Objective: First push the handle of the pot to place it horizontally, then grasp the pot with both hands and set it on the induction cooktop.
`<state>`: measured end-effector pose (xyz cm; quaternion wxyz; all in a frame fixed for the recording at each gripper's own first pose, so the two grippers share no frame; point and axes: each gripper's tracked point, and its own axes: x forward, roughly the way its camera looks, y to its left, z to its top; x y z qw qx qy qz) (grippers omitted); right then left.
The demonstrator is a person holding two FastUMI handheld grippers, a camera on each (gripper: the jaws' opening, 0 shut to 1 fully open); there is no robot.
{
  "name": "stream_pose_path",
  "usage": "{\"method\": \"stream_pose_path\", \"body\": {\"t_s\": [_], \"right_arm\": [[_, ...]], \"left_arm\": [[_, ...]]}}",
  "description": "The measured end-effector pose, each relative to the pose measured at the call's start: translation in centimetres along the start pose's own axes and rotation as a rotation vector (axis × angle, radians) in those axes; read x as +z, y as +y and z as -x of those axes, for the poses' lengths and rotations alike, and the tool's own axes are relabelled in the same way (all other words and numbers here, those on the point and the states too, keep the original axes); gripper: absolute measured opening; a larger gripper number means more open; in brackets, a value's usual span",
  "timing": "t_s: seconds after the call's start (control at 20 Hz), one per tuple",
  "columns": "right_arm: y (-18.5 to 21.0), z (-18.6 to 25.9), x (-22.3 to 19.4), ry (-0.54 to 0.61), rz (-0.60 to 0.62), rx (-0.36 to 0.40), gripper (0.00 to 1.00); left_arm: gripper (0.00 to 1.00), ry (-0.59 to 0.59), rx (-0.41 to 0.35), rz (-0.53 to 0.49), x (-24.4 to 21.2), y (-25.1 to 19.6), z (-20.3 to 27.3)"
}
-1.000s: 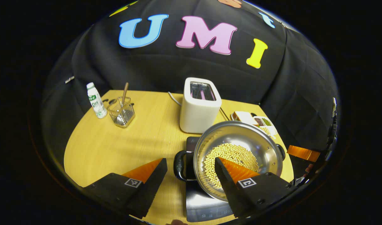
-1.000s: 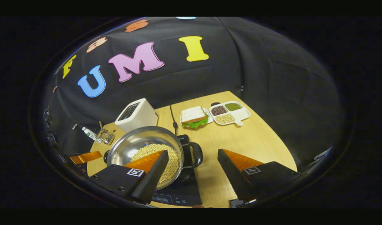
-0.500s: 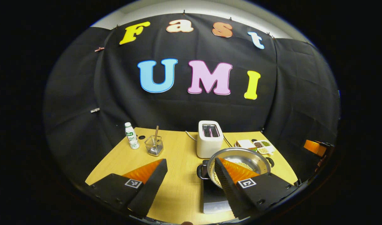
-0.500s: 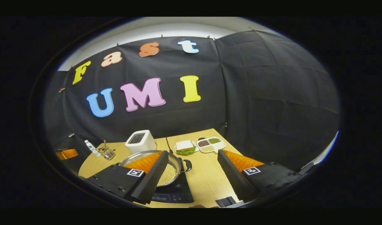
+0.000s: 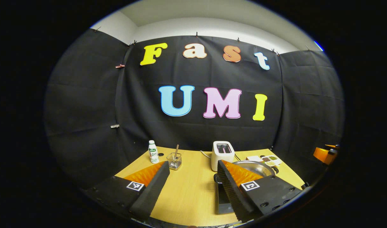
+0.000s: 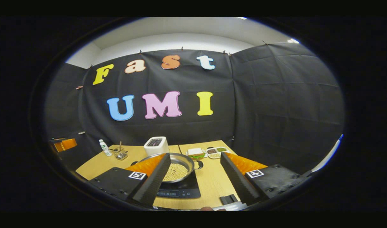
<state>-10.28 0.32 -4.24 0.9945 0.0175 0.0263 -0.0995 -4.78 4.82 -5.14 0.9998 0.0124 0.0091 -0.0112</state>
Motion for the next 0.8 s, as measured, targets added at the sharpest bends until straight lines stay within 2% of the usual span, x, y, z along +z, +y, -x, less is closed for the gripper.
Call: {"method": "stream_pose_path", "body": {"t_s": [0.15,0.2,0.4,0.55,0.8], "right_arm": [[0.0,1.4,-0.5,-0.005,0.026,0.002,0.98],[-0.2,1.9,-0.9,0.006,0.023,-0.005,0.99],[-0.8,2.8,-1.0,-0.015,0.008,-0.030,0.99],[-0.8,3.0,-1.5,0.022,-0.001,-0.040,0.99],[-0.3,2.4,-0.5,0.001,-0.038,-0.031,0.99]], "left_arm": [[0.95,-0.046,0.021,-0.033,0.4,1.3,2.0],[0.93,-0.046,0.005,-0.027,0.3,0.9,2.6],[0.95,-0.042,-0.012,0.012,-0.7,0.8,4.3],[0.95,-0.027,-0.028,0.017,-1.1,0.4,4.6],[0.95,-0.034,-0.061,-0.010,-0.7,-0.7,4.0]]}}
